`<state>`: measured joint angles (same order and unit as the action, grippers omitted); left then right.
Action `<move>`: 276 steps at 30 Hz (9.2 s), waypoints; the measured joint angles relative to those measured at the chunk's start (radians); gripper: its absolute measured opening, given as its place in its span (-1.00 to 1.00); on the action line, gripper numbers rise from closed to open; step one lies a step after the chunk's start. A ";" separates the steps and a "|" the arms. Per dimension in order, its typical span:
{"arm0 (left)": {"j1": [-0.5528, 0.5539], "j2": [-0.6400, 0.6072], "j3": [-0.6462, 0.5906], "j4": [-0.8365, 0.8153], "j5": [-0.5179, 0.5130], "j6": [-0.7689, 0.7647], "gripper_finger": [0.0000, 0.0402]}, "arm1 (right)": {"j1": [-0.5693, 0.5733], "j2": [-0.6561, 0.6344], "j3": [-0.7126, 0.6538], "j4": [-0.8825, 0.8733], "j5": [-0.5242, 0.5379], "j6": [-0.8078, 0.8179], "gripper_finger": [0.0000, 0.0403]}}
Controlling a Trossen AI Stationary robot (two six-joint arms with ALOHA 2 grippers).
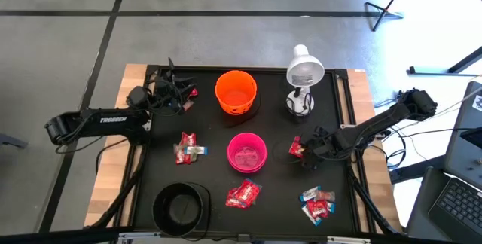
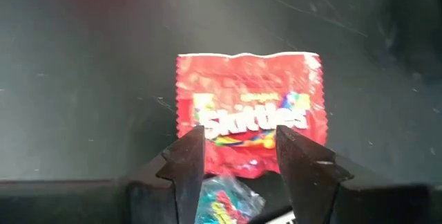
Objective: Sort candy
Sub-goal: Put the red candy into the orange bucket, then put the gummy into the pink bucket
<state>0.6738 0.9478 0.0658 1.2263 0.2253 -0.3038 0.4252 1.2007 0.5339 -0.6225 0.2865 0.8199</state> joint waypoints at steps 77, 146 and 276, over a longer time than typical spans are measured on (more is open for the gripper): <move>0.000 0.000 0.000 -0.006 0.000 0.000 -0.25 | -0.144 -0.045 -0.050 0.146 -0.032 -0.182 -0.99; 0.000 0.000 0.000 -0.006 0.000 0.000 -0.25 | -0.024 -0.191 0.140 0.702 0.178 -0.660 -1.00; 0.000 0.000 0.000 -0.029 0.000 0.000 -0.25 | 0.097 -0.098 0.234 0.036 0.052 -0.227 -0.12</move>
<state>0.6739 0.9478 0.0662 1.1976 0.2256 -0.3040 0.5218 1.1023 0.7681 -0.5860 0.3384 0.5925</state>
